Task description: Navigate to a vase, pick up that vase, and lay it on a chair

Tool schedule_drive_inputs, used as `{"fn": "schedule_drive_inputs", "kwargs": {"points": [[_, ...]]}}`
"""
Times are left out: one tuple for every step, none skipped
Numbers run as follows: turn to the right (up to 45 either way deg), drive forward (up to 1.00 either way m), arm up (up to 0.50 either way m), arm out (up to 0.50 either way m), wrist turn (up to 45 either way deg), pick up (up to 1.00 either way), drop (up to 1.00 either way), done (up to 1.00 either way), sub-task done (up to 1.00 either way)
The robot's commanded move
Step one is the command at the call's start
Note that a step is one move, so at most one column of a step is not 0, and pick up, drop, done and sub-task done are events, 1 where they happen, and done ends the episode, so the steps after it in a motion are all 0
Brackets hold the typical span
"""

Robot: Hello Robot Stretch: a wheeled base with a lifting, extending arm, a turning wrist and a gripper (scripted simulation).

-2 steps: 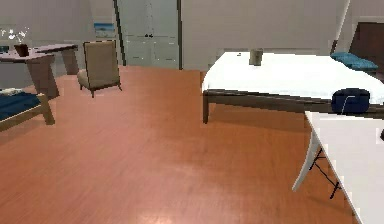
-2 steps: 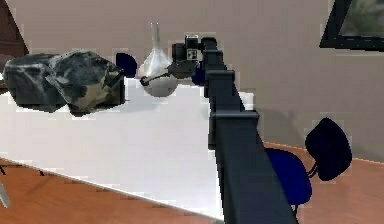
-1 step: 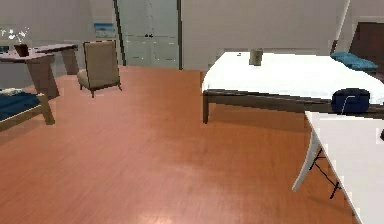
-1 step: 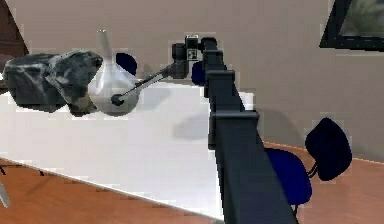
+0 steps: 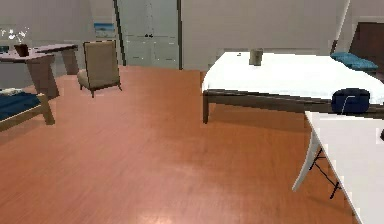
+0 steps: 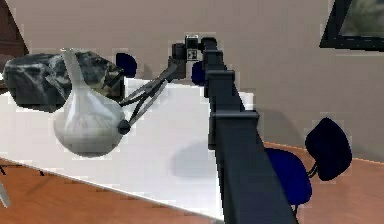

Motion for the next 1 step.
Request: {"fn": "schedule_drive_inputs", "kwargs": {"points": [[0.0,0.0,0.0,0.0,-6.0,0.0,0.0,0.0,0.0]]}}
